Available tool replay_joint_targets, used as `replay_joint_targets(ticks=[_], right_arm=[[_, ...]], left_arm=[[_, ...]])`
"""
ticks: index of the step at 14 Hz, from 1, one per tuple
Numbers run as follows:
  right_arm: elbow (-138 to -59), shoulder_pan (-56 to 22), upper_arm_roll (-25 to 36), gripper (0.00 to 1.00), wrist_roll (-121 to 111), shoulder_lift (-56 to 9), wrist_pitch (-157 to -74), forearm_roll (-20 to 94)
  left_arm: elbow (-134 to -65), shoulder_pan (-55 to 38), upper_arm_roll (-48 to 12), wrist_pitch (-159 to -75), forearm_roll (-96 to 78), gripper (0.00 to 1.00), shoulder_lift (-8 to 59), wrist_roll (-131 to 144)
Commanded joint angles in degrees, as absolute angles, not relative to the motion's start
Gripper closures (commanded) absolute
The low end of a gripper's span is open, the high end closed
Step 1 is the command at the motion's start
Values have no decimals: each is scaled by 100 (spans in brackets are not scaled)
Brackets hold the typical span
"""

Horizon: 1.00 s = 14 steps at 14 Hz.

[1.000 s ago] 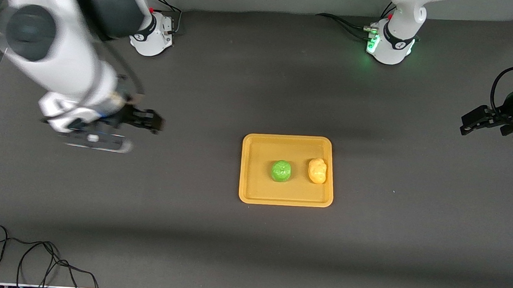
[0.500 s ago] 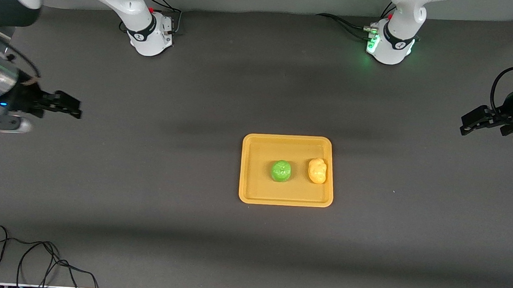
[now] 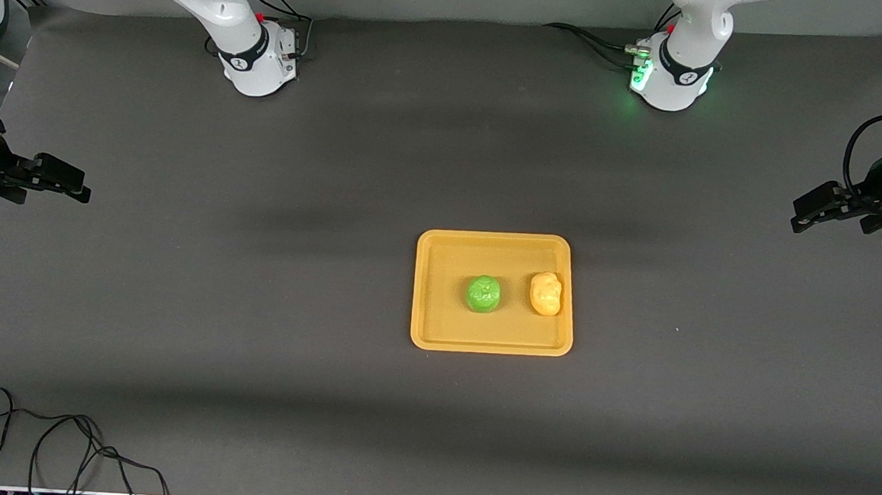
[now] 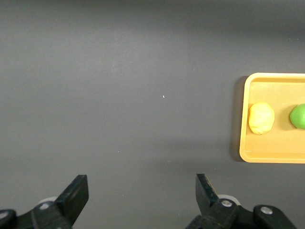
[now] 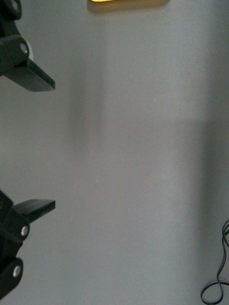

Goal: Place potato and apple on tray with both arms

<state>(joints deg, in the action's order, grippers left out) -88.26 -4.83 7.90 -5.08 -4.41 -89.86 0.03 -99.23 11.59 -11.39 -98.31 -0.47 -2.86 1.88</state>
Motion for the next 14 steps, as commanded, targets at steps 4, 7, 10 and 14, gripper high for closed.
replay_joint_targets(ticks=[4,7,10,14], right_arm=[[-8974,-519,835,0,-527,-264,-8983,-70],[-8974,-519,835,0,-510,-272,-8965,-70],[-8877,-519,835,0,-510,-334,-8965,-70],[-8877,-519,826,0,-510,-334,-8965,-70]], left_arm=[[-9958,1169,-1143,-9870,-18,0,-325,105],[-9958,1169,-1143,-9870,-18,0,-325,105],[-9958,1169,-1143,-9870,-18,0,-325,105],[-9958,1169,-1143,-9870,-18,0,-325,105]])
